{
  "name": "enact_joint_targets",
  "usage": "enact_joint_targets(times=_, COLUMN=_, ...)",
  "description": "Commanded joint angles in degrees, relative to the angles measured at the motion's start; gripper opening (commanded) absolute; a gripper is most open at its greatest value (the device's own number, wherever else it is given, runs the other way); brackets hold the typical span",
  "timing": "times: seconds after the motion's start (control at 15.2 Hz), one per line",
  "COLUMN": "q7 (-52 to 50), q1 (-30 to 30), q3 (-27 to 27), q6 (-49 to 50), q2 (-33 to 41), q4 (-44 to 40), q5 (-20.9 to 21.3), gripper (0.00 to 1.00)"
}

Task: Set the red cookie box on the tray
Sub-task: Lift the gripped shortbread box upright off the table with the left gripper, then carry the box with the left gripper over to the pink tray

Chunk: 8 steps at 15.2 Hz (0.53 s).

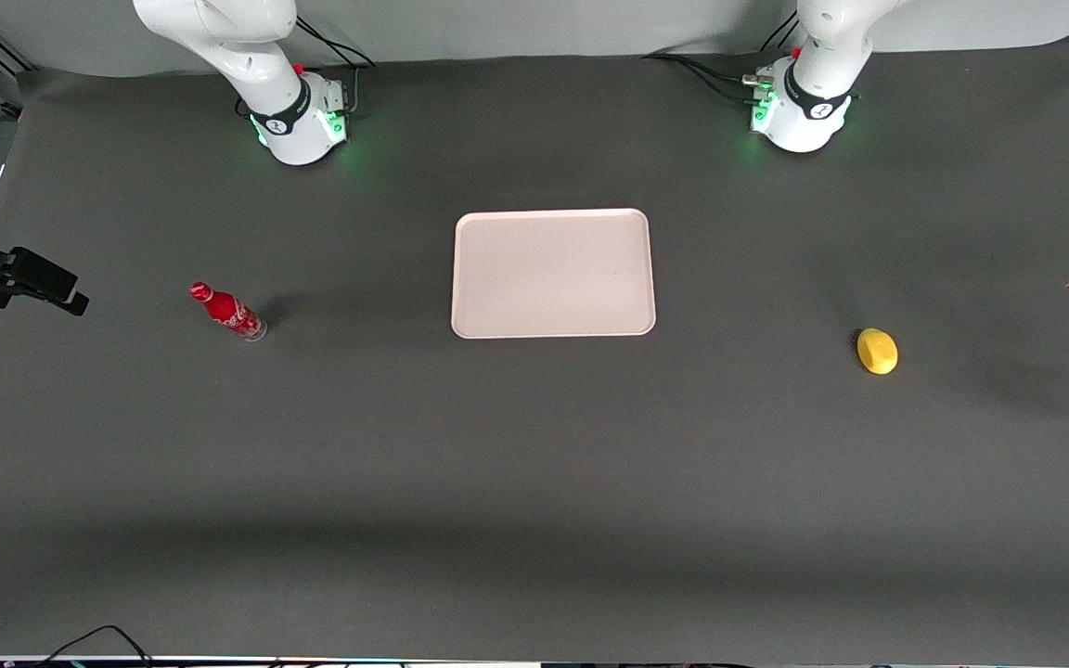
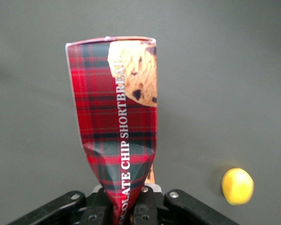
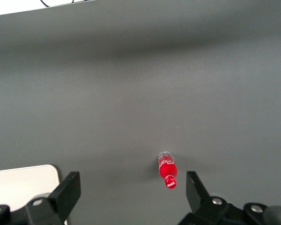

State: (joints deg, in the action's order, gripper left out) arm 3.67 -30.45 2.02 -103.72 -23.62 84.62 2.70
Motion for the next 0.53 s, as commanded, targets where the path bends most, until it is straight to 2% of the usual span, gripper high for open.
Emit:
enact_joint_targets(times=0.0, q7=1.4, q1=2.4, q3=-0.6, q6=5.4, q2=5.5, q4=-0.2, q5=0.2, gripper=0.00)
enact_joint_targets(times=0.2, q7=4.3, q1=5.8, q3=-0.5, q6=9.6, q2=7.8, q4=-0.3, q5=0.1, gripper=0.00)
enact_joint_targets(times=0.46, q7=1.2, q1=15.6, q3=-0.5, q6=14.6, q2=11.0, q4=-0.2, q5=-0.9, gripper=0.00)
